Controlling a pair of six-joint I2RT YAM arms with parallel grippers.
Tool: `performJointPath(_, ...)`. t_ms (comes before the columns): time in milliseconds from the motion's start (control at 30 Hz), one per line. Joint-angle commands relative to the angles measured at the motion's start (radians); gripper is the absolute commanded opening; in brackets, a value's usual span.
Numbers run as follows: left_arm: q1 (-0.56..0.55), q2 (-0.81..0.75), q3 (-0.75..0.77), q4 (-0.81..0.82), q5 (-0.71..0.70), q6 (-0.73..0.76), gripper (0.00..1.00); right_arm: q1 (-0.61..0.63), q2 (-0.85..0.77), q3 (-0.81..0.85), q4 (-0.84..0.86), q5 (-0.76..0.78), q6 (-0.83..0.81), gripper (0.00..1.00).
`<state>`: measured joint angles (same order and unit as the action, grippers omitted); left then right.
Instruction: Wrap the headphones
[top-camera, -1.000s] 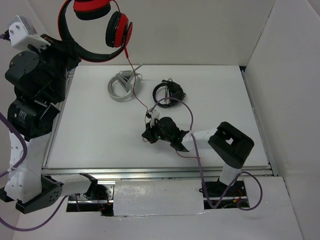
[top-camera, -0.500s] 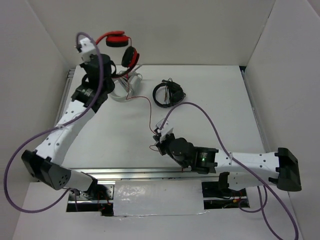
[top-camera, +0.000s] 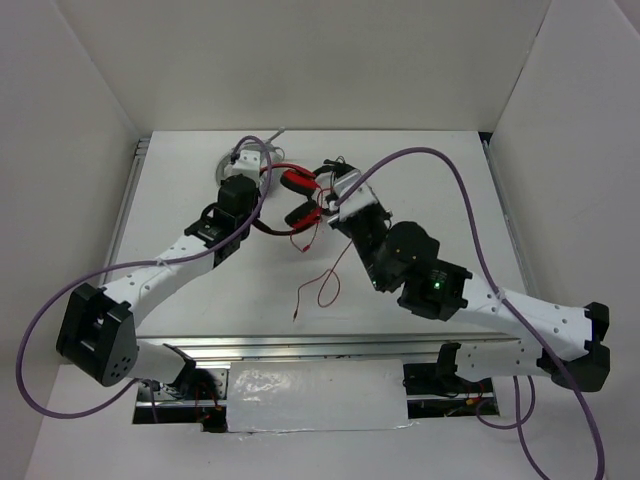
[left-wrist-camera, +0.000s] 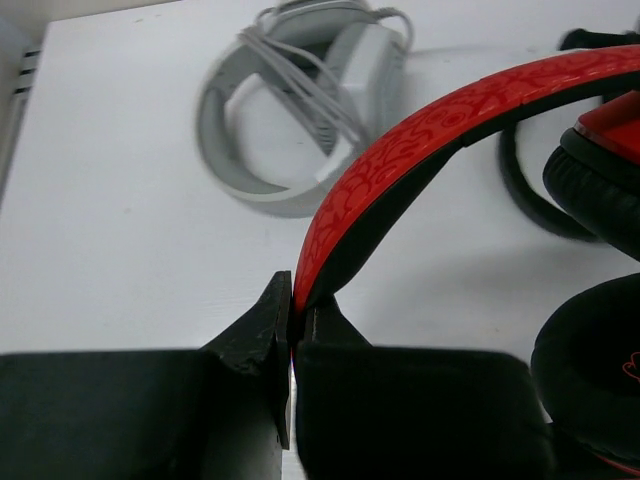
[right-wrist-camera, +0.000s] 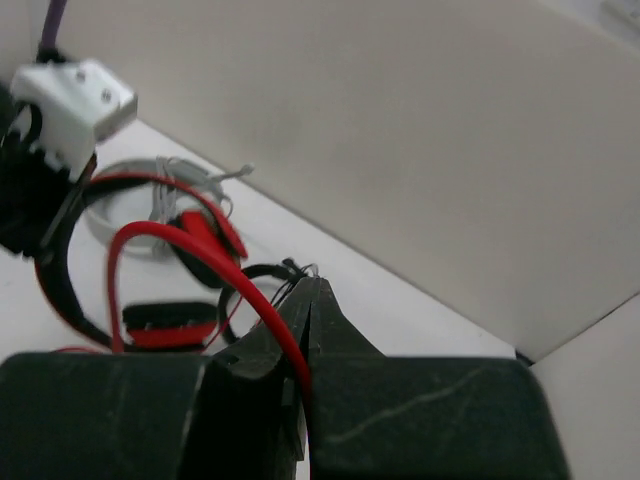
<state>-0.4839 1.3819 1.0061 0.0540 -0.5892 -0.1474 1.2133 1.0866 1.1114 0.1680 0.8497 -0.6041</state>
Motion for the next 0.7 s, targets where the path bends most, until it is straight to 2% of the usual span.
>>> performJointPath(0, -0.027, -0.058, -0.006, 0.217, 0.095, -0.032, 0.0, -0.024, 0.004, 0.106, -0.076, -0.076, -0.089, 0.0)
performJointPath(67, -0.036, -0.052, -0.009, 0.23, 0.12, -0.041, 0.0, -0.024, 0.01, 0.119, -0.093, -0.081, -0.128, 0.0)
performJointPath(200, -0.041, -0.043, 0.026, 0.216, 0.147, -0.064, 0.0, -0.012, 0.004, 0.151, -0.231, -0.203, -0.099, 0.0)
performJointPath(300, -0.047, -0.076, 0.019, 0.225, 0.244, -0.04, 0.0, -0.015, 0.001, 0.137, -0.199, -0.213, -0.109, 0.0)
performJointPath(400, -0.073, -0.148, -0.047, 0.247, 0.299, -0.011, 0.0, -0.069, -0.001, 0.148, -0.144, -0.187, -0.117, 0.0)
performJointPath(667, -0.15, -0.346, -0.264, 0.25, 0.544, 0.017, 0.0, -0.294, 0.004, 0.214, -0.147, -0.391, -0.117, 0.0)
